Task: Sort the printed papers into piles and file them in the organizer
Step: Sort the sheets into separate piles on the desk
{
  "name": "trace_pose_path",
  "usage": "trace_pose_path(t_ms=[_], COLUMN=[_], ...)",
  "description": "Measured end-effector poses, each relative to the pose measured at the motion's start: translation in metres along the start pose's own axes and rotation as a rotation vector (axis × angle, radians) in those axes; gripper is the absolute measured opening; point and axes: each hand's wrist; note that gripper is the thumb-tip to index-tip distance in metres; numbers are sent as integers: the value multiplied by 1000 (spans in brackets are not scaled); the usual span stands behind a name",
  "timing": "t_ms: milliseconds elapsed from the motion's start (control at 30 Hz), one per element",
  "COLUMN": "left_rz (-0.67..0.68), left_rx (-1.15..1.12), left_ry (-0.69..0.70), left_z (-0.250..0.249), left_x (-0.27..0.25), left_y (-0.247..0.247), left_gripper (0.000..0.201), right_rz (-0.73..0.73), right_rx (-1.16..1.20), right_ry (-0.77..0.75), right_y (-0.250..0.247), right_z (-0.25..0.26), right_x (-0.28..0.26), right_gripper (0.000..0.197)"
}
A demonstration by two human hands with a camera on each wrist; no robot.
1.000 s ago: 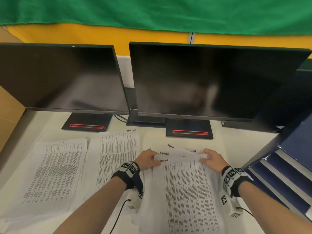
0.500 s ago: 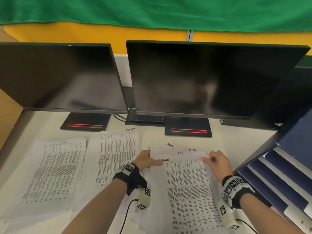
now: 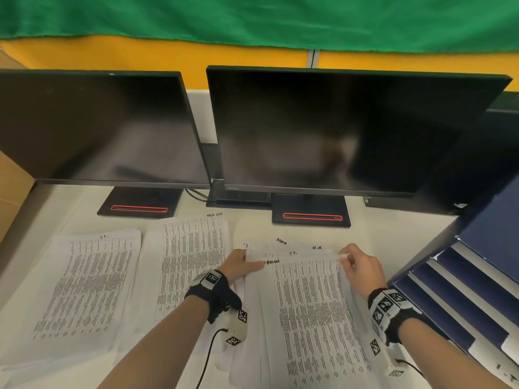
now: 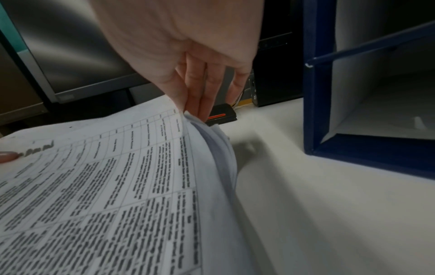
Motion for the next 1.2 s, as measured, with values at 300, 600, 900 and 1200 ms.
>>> trace_pose_path(t_ms=[300, 600, 900, 1200], left_rz=[6, -71, -137, -142], left_rx=[-38, -85, 153, 128], left_ry=[24, -27, -92, -43], left_z=[-8, 4, 17, 9], left_x=[1, 4, 25, 25], left_y=[-2, -2, 0, -1], left_gripper=[18, 36, 105, 68], right_rz=[-4, 36, 150, 97], right_rx=[276, 302, 383, 516], right_ry=[127, 249, 204, 285], right_y=[2, 2, -15, 7], right_z=[2, -31, -39, -25], right_x=[-8, -21, -36, -29], right_gripper=[13, 21, 26, 5])
Point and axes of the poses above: each hand's wrist, its own x-axis towards the middle knuckle, its own y-axis out of the palm, z = x × y, and after that the axes turned 6 degrees about -z, right-handed
